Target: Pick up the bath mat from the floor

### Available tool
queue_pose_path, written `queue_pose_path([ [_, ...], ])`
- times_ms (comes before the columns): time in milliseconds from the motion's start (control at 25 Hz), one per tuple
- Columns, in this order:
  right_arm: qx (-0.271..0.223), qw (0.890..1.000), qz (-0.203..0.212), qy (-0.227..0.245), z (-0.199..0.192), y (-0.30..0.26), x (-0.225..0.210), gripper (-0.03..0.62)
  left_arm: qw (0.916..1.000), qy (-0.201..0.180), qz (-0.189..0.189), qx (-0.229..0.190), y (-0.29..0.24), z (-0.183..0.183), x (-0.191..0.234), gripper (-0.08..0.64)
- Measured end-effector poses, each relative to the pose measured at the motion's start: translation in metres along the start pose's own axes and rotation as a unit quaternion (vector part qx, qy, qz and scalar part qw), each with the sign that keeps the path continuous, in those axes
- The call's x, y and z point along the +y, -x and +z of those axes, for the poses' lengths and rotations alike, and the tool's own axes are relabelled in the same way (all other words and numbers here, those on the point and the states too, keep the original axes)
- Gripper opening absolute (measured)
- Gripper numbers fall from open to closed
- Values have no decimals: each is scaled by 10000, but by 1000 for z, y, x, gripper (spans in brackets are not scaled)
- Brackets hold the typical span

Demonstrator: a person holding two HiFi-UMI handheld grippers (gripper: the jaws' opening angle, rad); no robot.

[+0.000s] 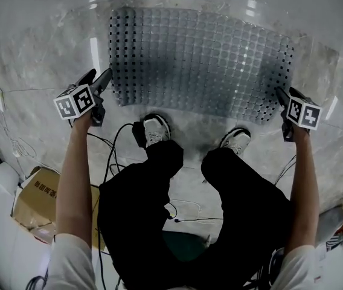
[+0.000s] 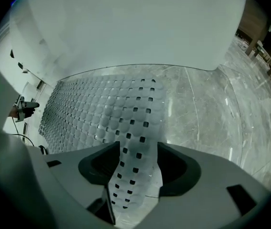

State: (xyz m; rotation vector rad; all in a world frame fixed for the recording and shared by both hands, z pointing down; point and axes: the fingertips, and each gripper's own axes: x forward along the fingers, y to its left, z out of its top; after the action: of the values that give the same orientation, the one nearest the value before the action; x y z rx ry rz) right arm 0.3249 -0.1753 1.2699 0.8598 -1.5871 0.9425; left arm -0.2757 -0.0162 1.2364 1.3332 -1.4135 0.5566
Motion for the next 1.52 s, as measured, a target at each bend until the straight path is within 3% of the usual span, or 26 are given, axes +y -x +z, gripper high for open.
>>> queue_pose_path([
  [400, 180, 9990, 254, -311, -10, -24, -6, 219, 9987, -336, -179, 346, -54, -2, 9, 291],
  [640, 18, 9996, -41, -277, -11, -27, -8, 219, 9979, -491, -101, 417, -70, -4, 7, 228],
  [800, -24, 9996, -184, -209, -12, -27, -6, 217, 9982, -464, -111, 356, -65, -5, 0, 171],
  [1120, 88, 9999, -124, -69, -6, -7, 15, 117, 9938, -882, -129, 667, -40, 0, -32, 91],
  [1520, 156, 9983, 554, 58, 10, 69, 67, 84, 9865, -1114, -562, 1057, 27, 20, -96, 71],
])
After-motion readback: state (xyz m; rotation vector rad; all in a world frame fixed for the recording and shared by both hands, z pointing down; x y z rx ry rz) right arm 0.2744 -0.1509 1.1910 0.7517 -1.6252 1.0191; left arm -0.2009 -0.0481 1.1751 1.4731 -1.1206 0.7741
